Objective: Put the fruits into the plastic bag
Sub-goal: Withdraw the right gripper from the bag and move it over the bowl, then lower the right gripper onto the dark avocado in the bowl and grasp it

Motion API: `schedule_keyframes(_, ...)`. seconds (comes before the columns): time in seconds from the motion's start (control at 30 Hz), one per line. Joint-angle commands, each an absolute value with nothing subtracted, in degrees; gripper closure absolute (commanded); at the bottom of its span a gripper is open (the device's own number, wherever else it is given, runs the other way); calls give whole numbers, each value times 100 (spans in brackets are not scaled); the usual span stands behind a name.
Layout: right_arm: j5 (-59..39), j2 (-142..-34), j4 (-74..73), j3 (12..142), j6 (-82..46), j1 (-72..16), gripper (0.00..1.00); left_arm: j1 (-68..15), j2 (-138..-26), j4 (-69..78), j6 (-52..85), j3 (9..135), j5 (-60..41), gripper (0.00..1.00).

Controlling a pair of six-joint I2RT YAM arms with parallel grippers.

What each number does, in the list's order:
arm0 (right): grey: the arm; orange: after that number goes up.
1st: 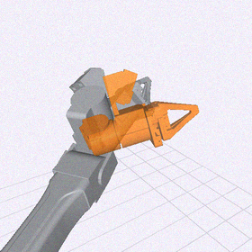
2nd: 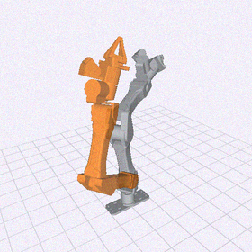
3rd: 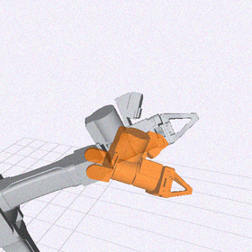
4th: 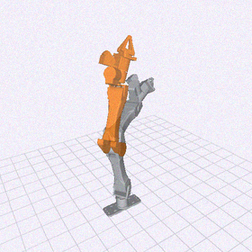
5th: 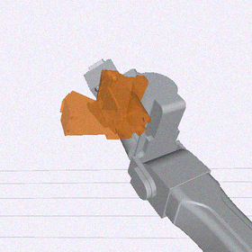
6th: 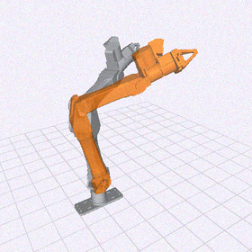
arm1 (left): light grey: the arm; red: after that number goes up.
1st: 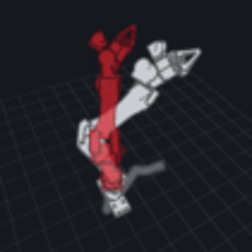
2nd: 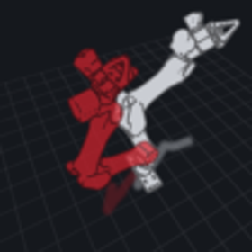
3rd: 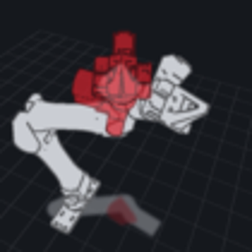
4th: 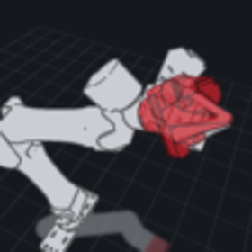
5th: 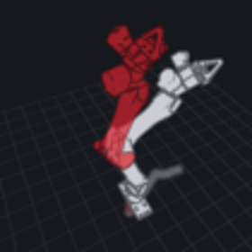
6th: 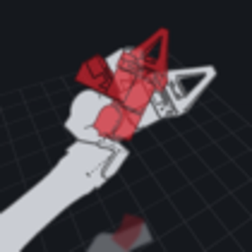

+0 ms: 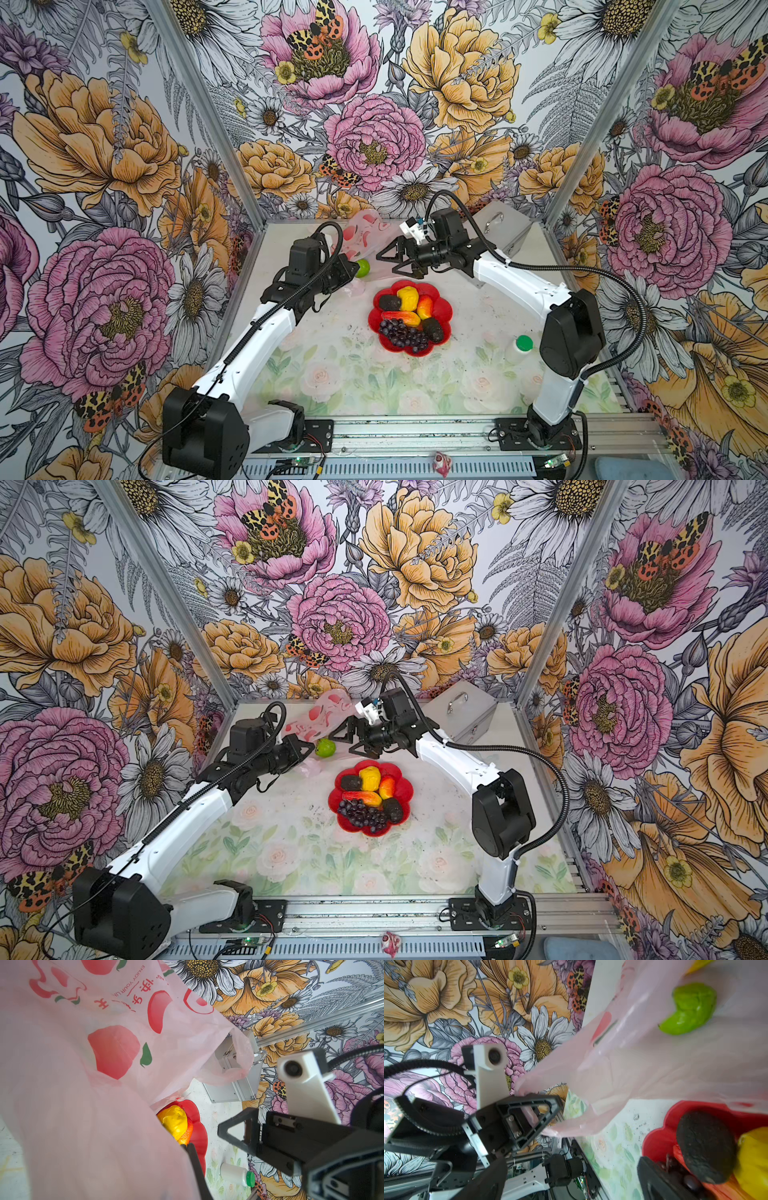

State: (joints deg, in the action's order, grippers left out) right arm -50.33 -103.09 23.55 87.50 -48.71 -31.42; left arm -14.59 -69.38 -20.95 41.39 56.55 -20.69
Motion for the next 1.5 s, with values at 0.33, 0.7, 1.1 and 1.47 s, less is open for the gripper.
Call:
schedule_keyframes(0.33,-3288,-9777,6023,8207,-2518,-3205,1,-1381,-6541,-2114,4060,5428,-2209,100)
schedule_keyframes(0.7,-2061,-9889,6945,8657,-1974,-3349,1,-1371,-6472,-2086,4104,5333,-2236,100)
schedule_keyframes(1.1,-1166,-10063,7415,8789,-1625,-3384,1,-1363,-6647,-2109,4201,5457,-2201,100)
schedule_keyframes(1.47,-1118,-10442,7456,8986,-1495,-3517,3,-1424,-6633,-2087,4245,5388,-2053,100)
